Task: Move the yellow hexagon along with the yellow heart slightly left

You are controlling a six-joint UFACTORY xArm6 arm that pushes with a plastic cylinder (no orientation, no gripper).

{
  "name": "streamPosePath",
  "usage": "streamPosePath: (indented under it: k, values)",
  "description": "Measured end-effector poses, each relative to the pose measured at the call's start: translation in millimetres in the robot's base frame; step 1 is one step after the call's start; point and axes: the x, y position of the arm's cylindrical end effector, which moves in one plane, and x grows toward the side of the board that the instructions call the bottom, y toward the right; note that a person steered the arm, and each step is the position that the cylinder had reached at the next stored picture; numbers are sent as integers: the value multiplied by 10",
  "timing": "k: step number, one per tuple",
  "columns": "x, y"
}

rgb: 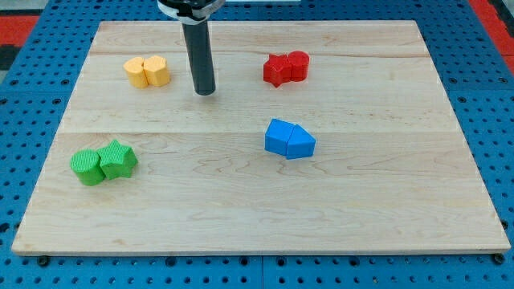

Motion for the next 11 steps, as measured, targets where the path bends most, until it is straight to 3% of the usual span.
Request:
streamPosePath:
  k: [3, 5, 9, 11]
  values:
    - [-465, -101]
    - [-282, -659]
    - [-125, -700]
    - [-125, -1205]
